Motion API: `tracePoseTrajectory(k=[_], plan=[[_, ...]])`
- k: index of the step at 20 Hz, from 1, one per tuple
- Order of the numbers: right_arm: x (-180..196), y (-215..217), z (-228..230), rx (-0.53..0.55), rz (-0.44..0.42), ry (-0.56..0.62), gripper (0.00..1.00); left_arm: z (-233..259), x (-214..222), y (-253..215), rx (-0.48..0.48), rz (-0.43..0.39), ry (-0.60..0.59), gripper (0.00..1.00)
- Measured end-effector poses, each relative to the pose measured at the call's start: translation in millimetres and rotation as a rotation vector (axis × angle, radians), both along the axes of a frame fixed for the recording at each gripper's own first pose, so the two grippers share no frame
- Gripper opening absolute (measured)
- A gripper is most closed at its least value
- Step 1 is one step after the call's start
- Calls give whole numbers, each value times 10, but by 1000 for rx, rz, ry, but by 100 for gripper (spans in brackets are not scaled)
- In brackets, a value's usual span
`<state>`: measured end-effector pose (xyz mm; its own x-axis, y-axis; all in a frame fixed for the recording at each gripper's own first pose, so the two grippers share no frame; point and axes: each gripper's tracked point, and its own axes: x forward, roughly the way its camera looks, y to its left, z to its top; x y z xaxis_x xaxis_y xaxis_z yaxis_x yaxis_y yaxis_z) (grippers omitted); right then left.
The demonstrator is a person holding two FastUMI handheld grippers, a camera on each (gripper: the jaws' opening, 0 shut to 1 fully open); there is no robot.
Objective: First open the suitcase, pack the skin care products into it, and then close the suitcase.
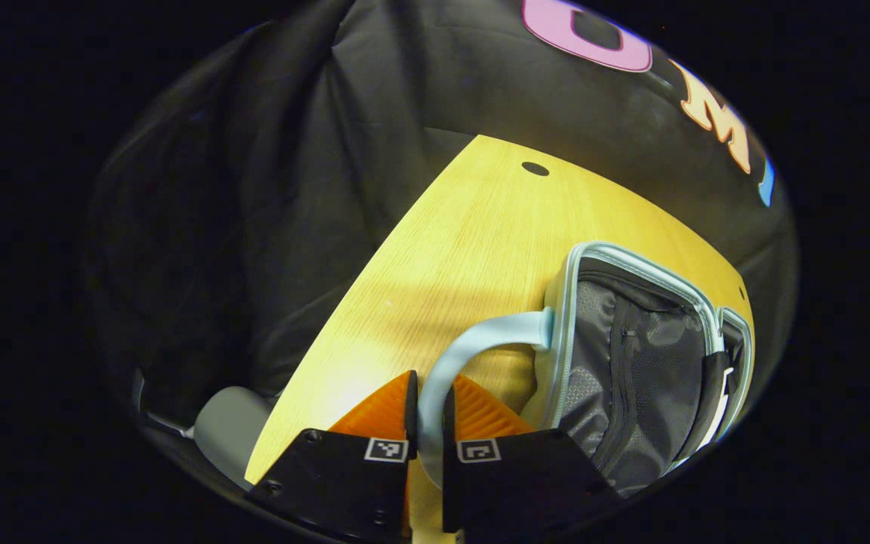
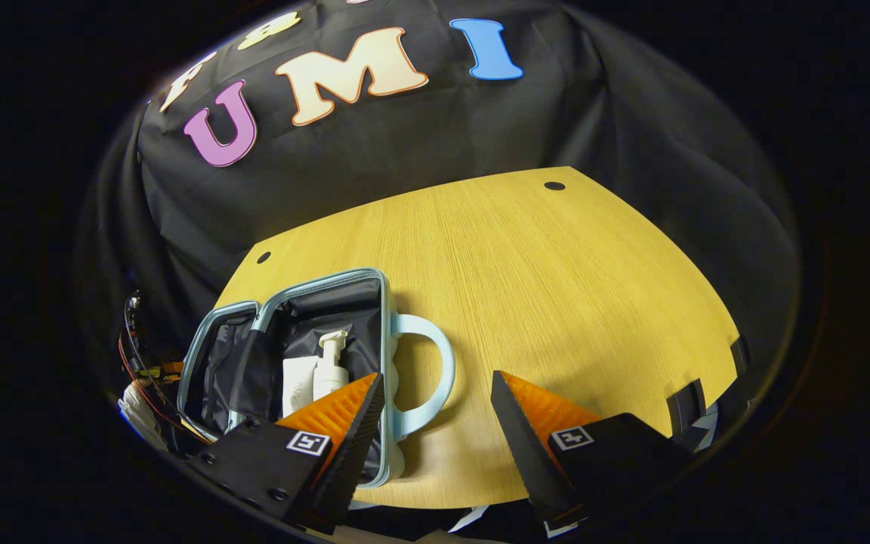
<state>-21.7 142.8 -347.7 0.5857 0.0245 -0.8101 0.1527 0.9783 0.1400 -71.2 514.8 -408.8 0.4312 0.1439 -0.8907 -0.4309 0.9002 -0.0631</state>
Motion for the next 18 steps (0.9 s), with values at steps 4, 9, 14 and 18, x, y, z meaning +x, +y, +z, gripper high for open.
tracePoseTrajectory(k=[4, 9, 14, 18], plan=[[22, -36, 8, 23, 26, -22, 90, 568, 86, -15, 87, -52, -38, 1], [31, -209, 6, 80, 65, -36, 86, 1775, 408, -497, 104, -82, -222, 0], [101, -568, 217, 117, 68, -105, 90, 2450, 638, -1354, 67, -136, -356, 0], [24, -799, 325, 127, 66, -128, 90, 2823, 854, -2000, 23, -211, -451, 0]])
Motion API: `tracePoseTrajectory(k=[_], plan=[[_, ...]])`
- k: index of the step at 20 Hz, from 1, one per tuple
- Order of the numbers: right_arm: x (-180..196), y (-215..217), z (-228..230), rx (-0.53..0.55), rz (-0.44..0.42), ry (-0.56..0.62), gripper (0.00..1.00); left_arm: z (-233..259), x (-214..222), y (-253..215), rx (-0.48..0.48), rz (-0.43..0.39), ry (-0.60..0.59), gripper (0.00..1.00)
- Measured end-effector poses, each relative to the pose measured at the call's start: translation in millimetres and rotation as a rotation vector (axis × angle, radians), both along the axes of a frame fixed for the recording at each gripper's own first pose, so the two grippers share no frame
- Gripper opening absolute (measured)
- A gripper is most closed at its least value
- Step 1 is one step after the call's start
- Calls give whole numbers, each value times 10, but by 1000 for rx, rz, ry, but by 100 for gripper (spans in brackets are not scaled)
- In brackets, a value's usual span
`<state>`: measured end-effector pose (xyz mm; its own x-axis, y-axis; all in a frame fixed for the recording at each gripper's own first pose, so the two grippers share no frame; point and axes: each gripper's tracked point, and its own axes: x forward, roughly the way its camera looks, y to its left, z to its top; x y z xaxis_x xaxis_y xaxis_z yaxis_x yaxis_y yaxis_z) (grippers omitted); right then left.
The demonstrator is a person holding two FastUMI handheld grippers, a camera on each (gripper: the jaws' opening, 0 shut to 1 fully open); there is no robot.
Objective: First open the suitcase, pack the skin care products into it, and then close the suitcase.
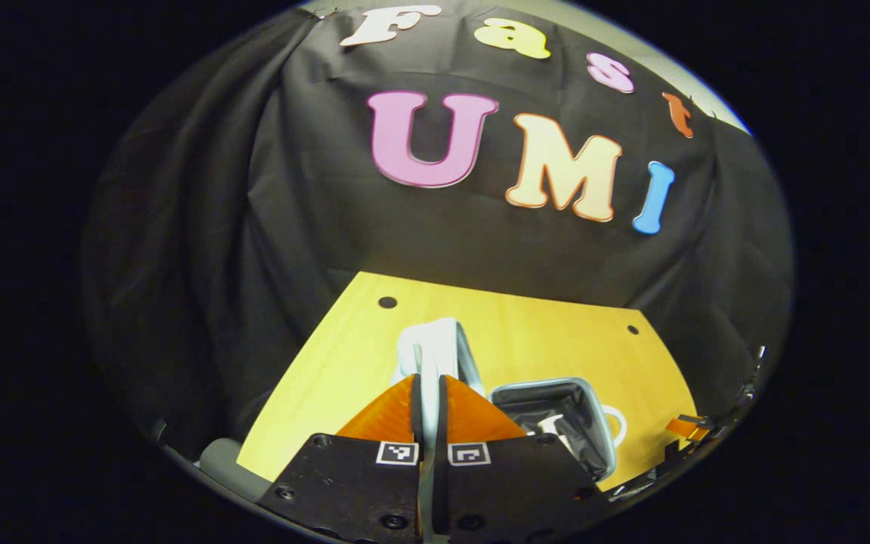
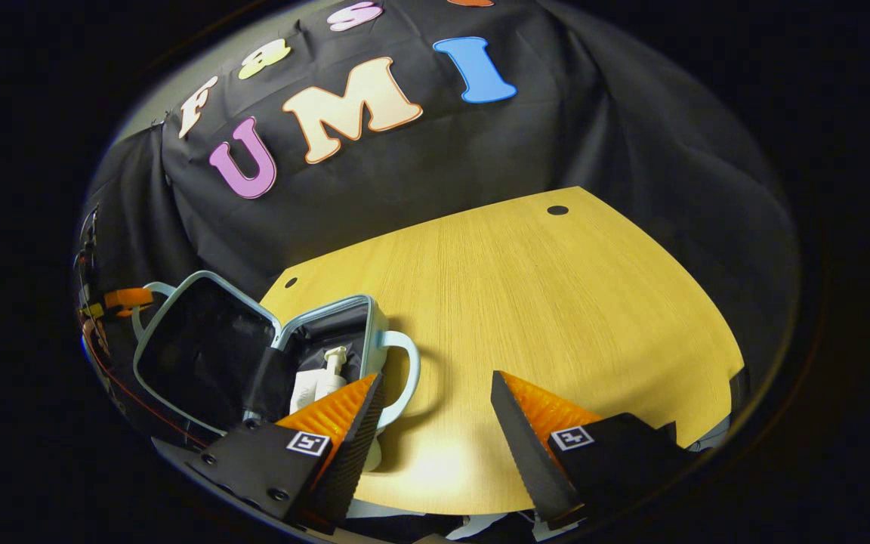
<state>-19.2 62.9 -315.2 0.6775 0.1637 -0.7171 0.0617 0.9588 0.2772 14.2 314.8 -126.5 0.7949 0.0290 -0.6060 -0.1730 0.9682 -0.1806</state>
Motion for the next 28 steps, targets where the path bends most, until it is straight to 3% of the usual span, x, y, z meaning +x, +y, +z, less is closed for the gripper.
tracePoseTrajectory(k=[6, 14, 20, 23, 28], plan=[[-103, -379, 131, -4, -21, -54, 90, 150, 226, -1316, -163, -154, -77, 0], [-383, -1031, 168, -49, -115, -55, 90, -193, 307, -2471, -297, -277, -37, 0], [-503, -1366, 207, -74, -168, -64, 90, -810, 130, -3103, -256, -359, 61, 0], [-590, -1489, 193, -91, -170, -54, 90, -1418, 88, -3311, -183, -406, 134, 0], [-626, -1603, 219, -118, -151, -54, 90, -1917, -54, -3545, -114, -417, 213, 1]])
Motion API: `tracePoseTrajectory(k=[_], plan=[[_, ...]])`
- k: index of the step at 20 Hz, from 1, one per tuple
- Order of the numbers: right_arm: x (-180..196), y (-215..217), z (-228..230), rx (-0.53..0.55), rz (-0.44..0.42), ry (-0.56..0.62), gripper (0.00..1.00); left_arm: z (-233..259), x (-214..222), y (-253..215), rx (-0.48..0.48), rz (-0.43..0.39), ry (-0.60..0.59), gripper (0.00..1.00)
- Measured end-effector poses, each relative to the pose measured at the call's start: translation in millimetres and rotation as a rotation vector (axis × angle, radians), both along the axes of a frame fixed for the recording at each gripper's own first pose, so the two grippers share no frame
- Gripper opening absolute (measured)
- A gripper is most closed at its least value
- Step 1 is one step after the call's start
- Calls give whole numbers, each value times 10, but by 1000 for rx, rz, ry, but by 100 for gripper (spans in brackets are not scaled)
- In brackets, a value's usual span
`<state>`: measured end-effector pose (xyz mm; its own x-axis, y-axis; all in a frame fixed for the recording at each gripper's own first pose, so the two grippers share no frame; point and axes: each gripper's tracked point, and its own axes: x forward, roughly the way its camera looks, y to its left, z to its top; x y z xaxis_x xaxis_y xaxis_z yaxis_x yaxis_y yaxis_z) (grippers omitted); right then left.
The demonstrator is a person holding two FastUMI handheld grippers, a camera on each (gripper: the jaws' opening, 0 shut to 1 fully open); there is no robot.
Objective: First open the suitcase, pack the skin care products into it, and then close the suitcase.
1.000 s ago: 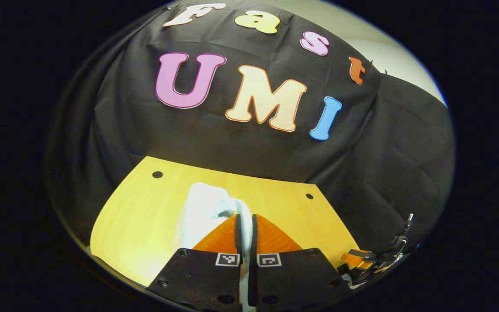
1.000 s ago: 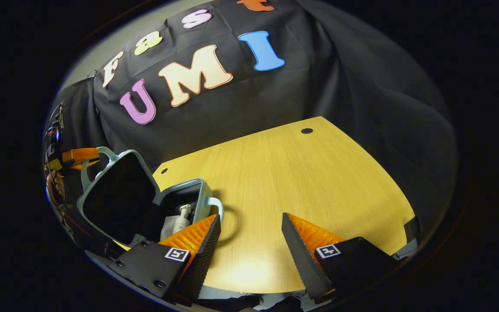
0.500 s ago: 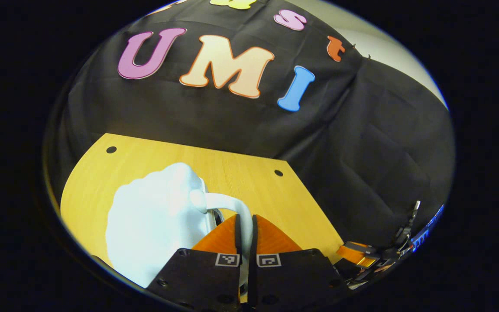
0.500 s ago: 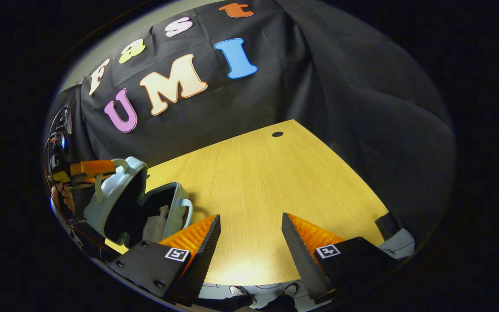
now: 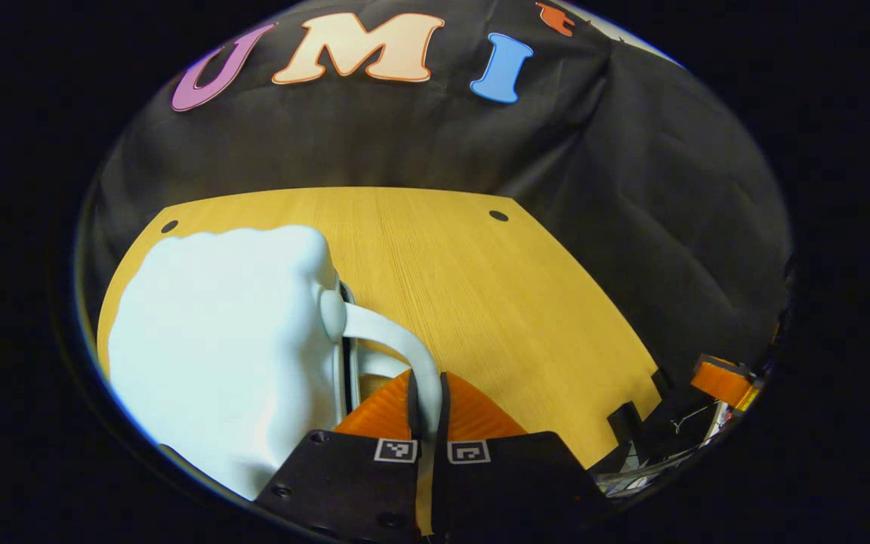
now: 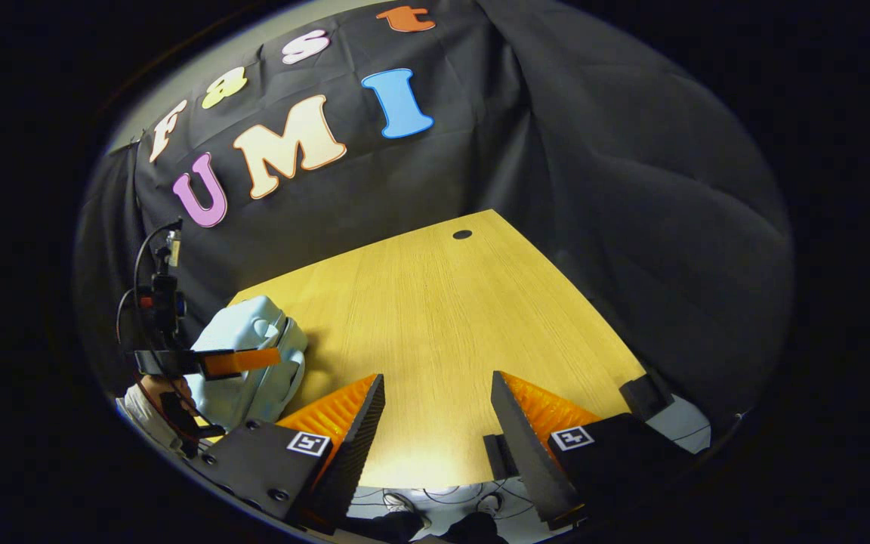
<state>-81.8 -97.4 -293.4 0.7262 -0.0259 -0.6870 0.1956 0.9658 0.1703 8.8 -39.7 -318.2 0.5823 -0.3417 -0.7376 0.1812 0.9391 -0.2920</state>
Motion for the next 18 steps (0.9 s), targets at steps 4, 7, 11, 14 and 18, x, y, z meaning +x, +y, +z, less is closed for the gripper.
tracePoseTrajectory(k=[4, 7, 11, 14, 18], plan=[[74, -57, 212, 19, 44, -59, 90, 2, 40, 7, 133, 67, -112, 25], [375, -5, 774, -39, 154, -229, 99, 1153, 308, 159, 242, 194, -465, 95], [735, 195, 1953, -116, 164, -552, 99, 2635, 97, 110, 299, 233, -779, 94], [833, 422, 2610, -169, 152, -741, 98, 3051, -18, 95, 317, 190, -863, 94], [788, 677, 2906, -151, 124, -823, 98, 3360, -92, 273, 245, 212, -917, 94]])
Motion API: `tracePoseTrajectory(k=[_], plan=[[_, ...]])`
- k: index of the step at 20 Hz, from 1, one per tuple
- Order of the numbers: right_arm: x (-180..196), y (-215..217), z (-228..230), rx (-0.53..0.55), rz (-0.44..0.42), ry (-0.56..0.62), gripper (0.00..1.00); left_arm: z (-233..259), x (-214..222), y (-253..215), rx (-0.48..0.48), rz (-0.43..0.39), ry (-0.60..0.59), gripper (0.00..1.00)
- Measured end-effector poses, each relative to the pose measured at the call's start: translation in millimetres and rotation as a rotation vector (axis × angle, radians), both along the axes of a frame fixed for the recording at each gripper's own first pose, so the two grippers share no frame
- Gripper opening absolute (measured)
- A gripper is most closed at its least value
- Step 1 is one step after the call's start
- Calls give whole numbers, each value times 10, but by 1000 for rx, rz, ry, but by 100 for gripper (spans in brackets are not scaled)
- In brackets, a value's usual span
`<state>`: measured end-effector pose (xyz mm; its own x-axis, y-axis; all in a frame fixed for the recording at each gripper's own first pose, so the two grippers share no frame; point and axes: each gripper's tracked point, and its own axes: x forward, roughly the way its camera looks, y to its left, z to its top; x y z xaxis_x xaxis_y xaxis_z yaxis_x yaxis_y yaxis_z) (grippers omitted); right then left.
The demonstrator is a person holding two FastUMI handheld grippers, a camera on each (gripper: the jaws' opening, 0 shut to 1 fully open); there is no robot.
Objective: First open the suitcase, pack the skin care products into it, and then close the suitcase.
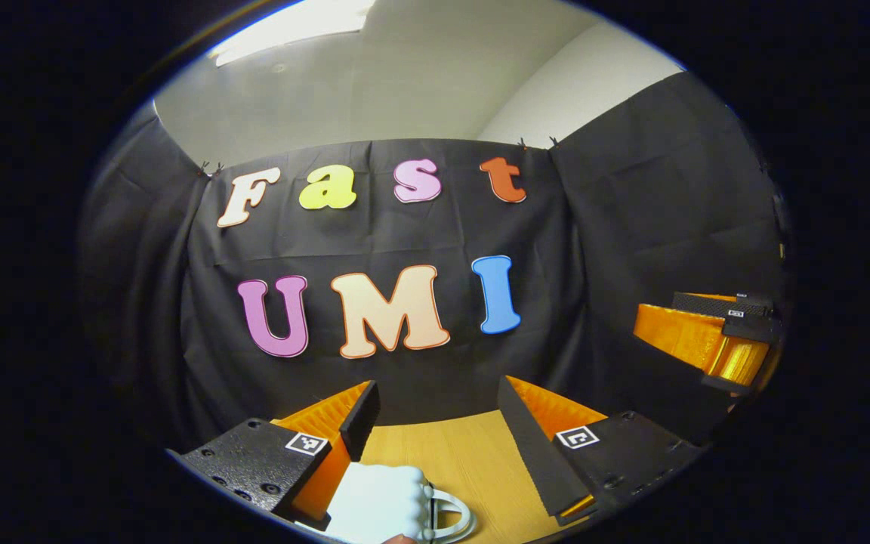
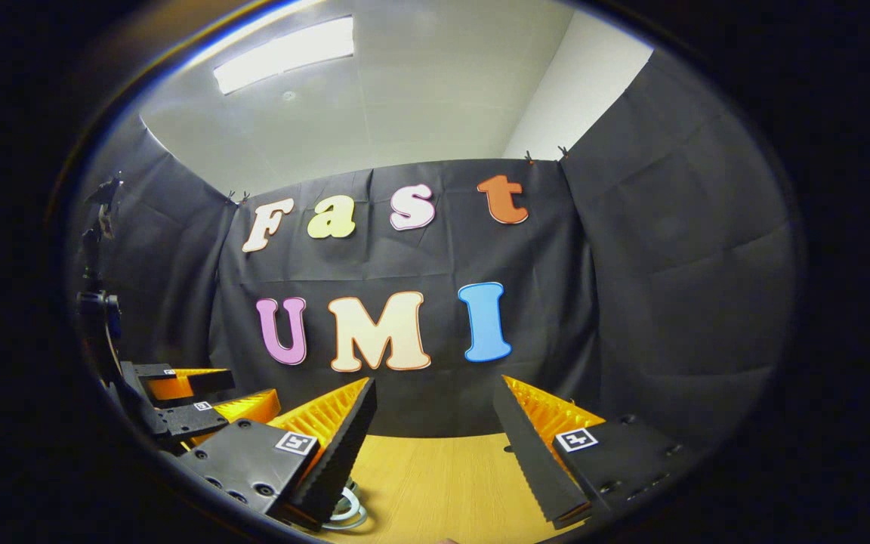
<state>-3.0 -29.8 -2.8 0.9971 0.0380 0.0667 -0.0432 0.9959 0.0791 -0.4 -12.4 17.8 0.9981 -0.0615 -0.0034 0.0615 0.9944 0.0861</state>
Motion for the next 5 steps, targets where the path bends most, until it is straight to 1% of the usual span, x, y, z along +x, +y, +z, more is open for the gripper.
tracePoseTrajectory(k=[5], plan=[[-96, 41, 19, 2, -40, -2, 98, -25, -1, 153, -4, -11, -1, 94]])
